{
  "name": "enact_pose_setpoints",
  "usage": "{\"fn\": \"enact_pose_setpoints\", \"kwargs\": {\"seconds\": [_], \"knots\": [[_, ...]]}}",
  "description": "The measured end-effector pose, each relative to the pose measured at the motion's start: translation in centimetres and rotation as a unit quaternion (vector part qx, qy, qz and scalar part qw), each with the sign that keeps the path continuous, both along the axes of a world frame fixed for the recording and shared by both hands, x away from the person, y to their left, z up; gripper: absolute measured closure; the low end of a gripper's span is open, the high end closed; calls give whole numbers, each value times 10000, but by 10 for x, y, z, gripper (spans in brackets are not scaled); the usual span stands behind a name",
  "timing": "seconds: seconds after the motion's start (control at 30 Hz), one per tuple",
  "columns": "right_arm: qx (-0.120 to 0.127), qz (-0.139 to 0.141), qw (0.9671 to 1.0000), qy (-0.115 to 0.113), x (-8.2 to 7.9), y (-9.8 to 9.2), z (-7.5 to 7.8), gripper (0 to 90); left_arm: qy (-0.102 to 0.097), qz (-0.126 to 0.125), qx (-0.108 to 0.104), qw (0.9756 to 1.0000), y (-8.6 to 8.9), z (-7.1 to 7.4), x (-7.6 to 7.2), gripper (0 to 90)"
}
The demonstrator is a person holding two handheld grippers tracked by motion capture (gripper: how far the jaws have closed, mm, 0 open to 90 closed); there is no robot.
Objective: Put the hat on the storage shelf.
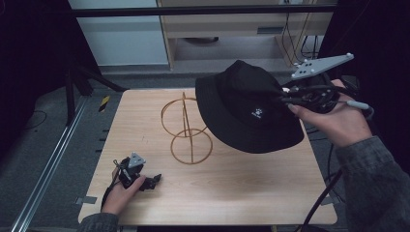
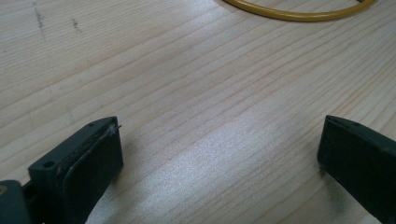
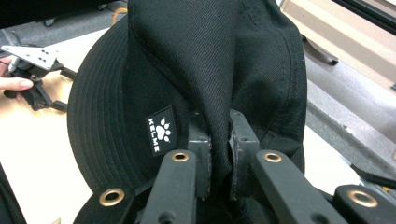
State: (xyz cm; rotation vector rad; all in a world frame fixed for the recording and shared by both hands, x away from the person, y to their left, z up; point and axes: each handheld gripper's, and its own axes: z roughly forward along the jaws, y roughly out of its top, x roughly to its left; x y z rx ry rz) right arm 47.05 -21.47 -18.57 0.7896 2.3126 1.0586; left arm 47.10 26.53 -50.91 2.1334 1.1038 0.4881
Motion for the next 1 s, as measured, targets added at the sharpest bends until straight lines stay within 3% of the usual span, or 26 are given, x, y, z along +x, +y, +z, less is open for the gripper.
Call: {"fn": "enact_pose_setpoints", "kwargs": {"seconds": [0.43, 1.0], "knots": [[-87, 406, 9991, -40, 11, 46, 9, 825, 9, -9, 7, 10000, 0, 0, 0, 0], [-159, 549, 9984, -34, 23, 70, 9, 824, 14, 0, 1, 10000, 0, 0, 0, 0]]}}
